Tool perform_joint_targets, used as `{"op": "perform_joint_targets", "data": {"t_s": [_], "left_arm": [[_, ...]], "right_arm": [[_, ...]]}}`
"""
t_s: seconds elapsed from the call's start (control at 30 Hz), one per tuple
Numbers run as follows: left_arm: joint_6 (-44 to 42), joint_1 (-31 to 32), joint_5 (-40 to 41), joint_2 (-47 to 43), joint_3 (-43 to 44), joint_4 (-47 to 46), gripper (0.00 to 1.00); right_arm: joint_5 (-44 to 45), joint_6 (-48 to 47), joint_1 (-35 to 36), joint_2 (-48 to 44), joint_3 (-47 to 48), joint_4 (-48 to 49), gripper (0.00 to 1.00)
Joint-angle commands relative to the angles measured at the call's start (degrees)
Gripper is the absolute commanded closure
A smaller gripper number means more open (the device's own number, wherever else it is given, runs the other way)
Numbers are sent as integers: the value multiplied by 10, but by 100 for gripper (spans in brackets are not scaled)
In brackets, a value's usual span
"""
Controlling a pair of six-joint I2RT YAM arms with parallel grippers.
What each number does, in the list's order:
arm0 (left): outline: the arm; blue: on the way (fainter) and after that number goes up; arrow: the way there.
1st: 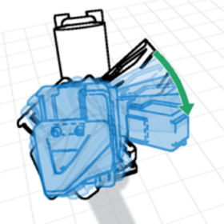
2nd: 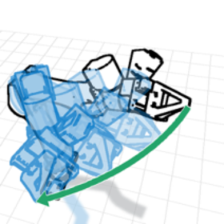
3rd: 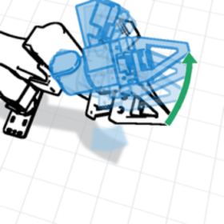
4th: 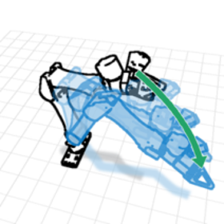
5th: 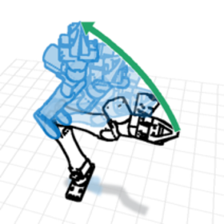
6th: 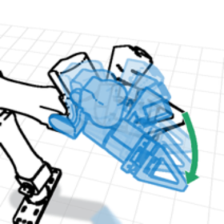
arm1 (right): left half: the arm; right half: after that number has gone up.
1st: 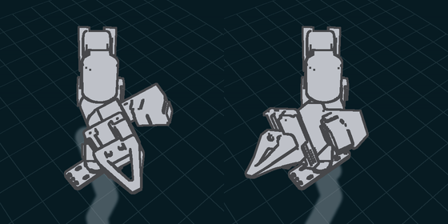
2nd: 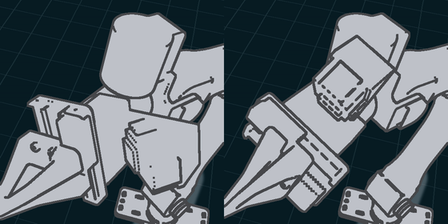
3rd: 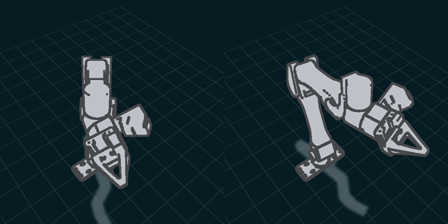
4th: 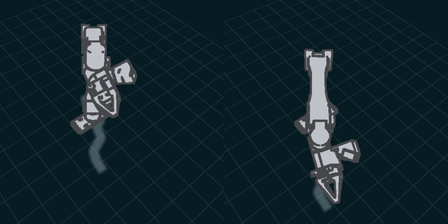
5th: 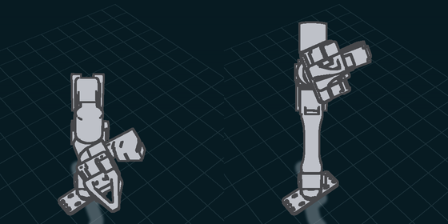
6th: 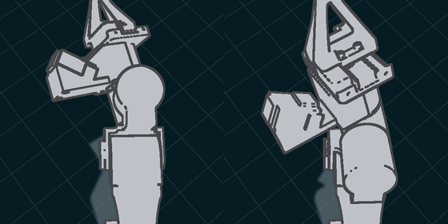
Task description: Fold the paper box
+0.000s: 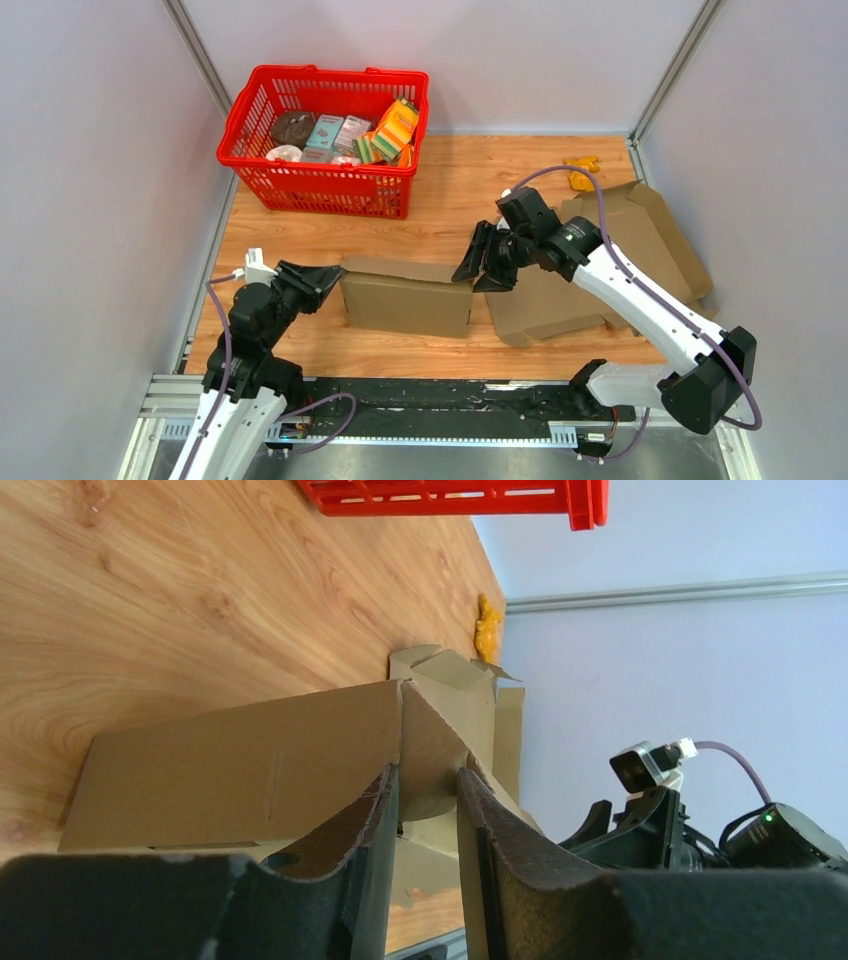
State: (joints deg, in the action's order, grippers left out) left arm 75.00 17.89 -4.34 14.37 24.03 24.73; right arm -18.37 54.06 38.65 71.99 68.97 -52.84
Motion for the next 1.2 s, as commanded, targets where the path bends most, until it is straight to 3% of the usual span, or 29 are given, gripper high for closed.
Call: {"op": "perform_joint_targets", "data": {"t_s": [0.0,0.1,0.23,0.4,0.53,0.73,0.93,1.17], "left_arm": [[1,29,-173,-35,-10,58,65],[7,29,-175,-57,-15,77,65],[3,29,-172,-87,-17,126,54],[-17,29,-143,-130,6,199,48],[-57,29,-115,-138,43,282,43],[-146,29,-64,-122,117,336,40],[-215,29,-66,-51,169,330,33],[-207,29,-96,-43,144,292,38]], "right_arm": [[-83,8,56,-35,4,230,48],[-70,-1,69,-47,-7,236,46],[-64,3,77,-61,-37,244,40],[-51,5,78,-91,-75,255,35],[-33,2,78,-122,-94,252,32],[-25,-19,78,-141,-93,239,27],[-18,-26,71,-135,-92,231,24],[-18,-19,63,-149,-125,236,23]]}}
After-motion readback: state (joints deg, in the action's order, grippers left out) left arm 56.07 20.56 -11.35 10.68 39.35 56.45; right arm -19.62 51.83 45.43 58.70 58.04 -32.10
